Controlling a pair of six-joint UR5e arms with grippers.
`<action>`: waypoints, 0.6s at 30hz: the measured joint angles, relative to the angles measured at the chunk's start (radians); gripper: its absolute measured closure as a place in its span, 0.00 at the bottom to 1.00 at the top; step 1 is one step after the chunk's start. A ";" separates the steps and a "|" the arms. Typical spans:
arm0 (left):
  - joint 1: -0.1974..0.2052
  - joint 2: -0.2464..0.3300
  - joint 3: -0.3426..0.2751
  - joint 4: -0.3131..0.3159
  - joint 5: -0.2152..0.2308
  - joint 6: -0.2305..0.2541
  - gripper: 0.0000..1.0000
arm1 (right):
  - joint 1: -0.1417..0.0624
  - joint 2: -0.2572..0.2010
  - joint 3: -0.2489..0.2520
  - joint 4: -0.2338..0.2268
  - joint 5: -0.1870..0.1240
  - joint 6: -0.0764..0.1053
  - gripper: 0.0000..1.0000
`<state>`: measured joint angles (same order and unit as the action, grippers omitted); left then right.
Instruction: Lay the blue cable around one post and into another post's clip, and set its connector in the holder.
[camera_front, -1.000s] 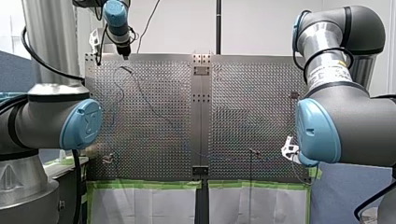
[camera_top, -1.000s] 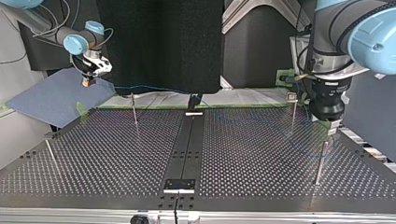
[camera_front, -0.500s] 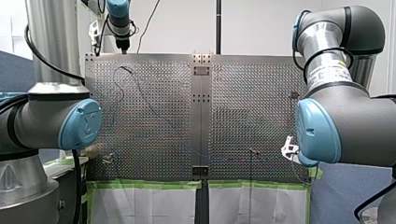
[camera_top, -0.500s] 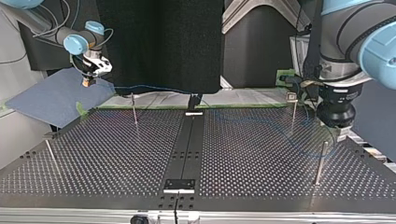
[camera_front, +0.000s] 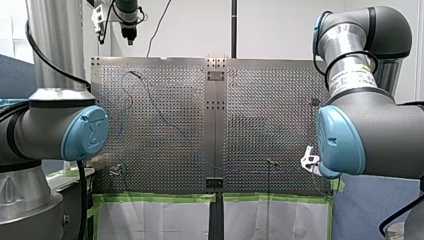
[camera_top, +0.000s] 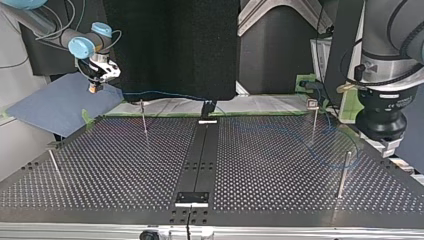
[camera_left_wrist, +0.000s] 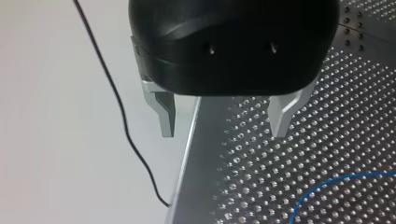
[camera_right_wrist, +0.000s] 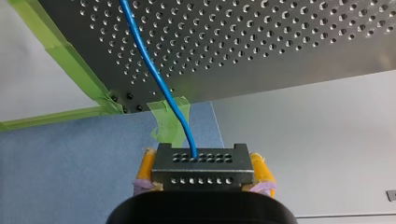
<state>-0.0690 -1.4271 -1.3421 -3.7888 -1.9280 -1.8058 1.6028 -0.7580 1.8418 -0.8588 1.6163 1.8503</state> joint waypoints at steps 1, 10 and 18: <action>-0.002 0.000 0.007 -0.008 -0.001 -0.001 0.00 | 0.000 0.000 0.000 0.000 0.000 0.000 1.00; -0.015 0.000 0.084 -0.084 -0.004 -0.007 0.00 | 0.004 0.000 0.000 0.001 -0.001 0.000 1.00; -0.021 -0.015 0.133 -0.152 0.001 -0.001 0.00 | 0.005 -0.001 0.000 0.012 -0.001 0.000 1.00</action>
<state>-0.0896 -1.4425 -1.2095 -3.9407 -1.9266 -1.8071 1.6078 -0.7586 1.8417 -0.8473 1.6154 1.8503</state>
